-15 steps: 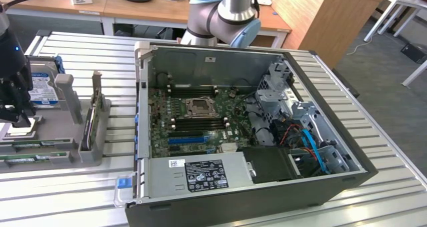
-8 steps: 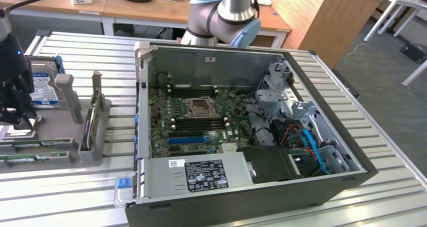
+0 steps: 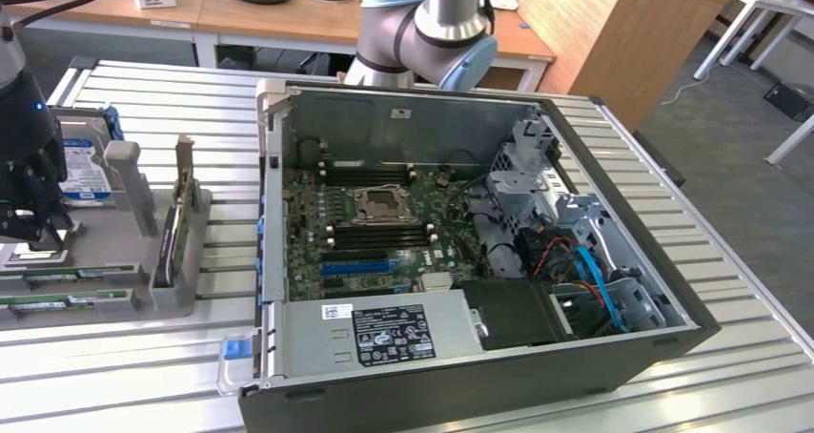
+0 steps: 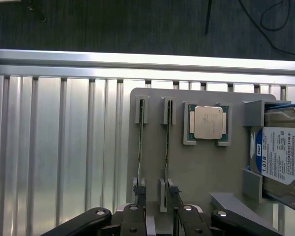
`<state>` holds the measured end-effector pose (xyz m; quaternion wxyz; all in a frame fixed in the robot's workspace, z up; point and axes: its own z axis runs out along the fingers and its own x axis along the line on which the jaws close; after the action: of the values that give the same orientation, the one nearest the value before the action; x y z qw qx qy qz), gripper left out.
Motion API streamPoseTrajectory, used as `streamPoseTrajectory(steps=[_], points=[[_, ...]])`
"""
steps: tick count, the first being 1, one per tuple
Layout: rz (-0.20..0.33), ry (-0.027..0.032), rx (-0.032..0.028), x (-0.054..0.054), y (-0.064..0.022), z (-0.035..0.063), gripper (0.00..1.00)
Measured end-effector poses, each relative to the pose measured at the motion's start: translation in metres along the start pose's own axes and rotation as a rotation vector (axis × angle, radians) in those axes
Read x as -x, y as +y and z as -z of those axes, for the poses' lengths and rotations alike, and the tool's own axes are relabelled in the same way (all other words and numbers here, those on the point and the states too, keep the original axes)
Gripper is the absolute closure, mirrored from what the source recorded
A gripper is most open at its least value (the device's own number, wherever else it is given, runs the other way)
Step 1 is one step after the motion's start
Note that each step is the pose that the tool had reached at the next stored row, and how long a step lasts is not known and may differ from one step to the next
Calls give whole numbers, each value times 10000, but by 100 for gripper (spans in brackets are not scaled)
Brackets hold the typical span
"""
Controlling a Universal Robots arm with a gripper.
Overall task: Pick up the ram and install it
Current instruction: 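Pick up the ram and move it above insertion slot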
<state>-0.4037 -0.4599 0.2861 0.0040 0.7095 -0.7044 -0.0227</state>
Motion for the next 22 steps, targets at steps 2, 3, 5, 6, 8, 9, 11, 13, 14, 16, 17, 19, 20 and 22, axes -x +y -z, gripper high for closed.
streamPoseTrajectory(steps=[2,3,5,6,8,9,11,13,14,16,17,19,20,22], points=[[0,0,0,0,0,0,69],[0,-1,1,0,0,0,69],[0,-1,0,0,0,0,69],[0,-1,0,0,0,0,69],[0,-1,1,0,0,0,69],[0,0,0,0,0,0,69],[2,-2,-2,-10,-1,-2,69],[0,0,1,-30,0,1,69],[1,0,0,-38,0,1,69],[0,0,1,-44,0,1,69],[-1,0,0,-44,1,1,69],[-1,2,-1,-45,0,-7,69],[-2,3,-1,-45,0,-18,69],[-1,4,0,-46,-1,-45,69]])
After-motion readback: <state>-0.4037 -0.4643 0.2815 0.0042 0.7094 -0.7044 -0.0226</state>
